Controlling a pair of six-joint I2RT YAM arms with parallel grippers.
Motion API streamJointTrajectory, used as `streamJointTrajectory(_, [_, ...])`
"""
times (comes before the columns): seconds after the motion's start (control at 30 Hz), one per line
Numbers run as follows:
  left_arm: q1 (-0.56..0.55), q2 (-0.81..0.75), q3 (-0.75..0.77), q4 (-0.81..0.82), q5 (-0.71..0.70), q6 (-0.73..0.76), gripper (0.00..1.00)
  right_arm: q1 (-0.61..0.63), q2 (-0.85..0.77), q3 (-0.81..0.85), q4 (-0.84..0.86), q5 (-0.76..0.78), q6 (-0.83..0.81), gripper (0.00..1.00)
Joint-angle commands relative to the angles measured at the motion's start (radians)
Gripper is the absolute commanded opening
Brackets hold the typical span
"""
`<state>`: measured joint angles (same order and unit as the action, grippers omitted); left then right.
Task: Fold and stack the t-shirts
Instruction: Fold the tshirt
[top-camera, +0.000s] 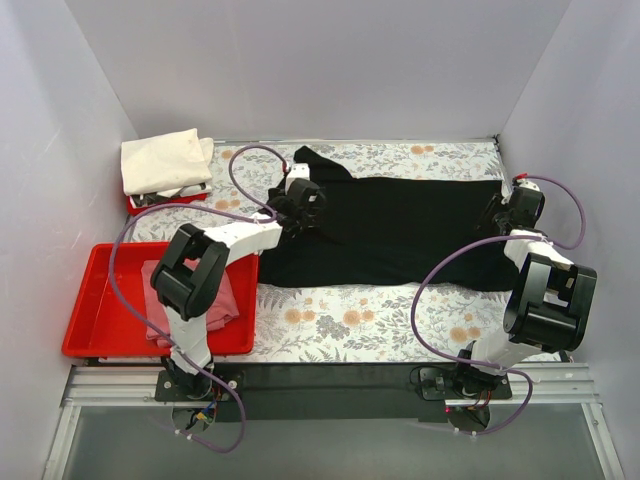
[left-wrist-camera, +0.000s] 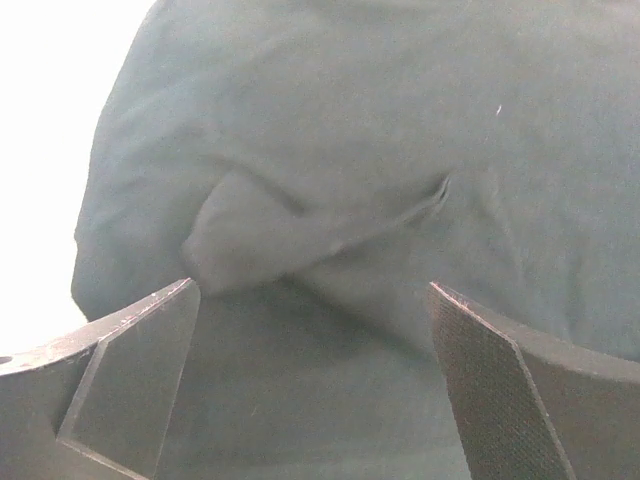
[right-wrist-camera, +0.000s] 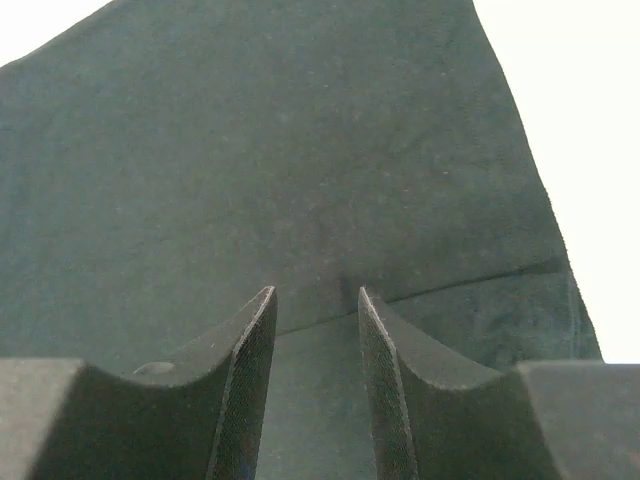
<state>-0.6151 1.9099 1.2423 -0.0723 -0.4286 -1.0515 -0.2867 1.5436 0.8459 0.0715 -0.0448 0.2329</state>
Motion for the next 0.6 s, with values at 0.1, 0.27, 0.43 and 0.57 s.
streamJointTrajectory(0.1, [0.003, -0.190, -0.118, -0.026, -0.007, -0.028, 0.88, 0.001, -0.051, -0.004, 0.028, -0.033, 0.005, 0.35])
streamJointTrajectory(0.27, [0.011, -0.183, -0.150, -0.038, -0.030, -0.021, 0.83, 0.000, -0.056, -0.013, 0.028, -0.036, 0.003, 0.36])
streamJointTrajectory(0.43, [0.025, -0.121, -0.116, -0.066, -0.078, 0.024, 0.76, 0.001, -0.062, -0.019, 0.028, -0.040, 0.002, 0.36])
streamJointTrajectory(0.57, [0.046, -0.095, -0.106, -0.015, -0.075, 0.091, 0.71, 0.001, -0.063, -0.022, 0.028, -0.044, 0.002, 0.36])
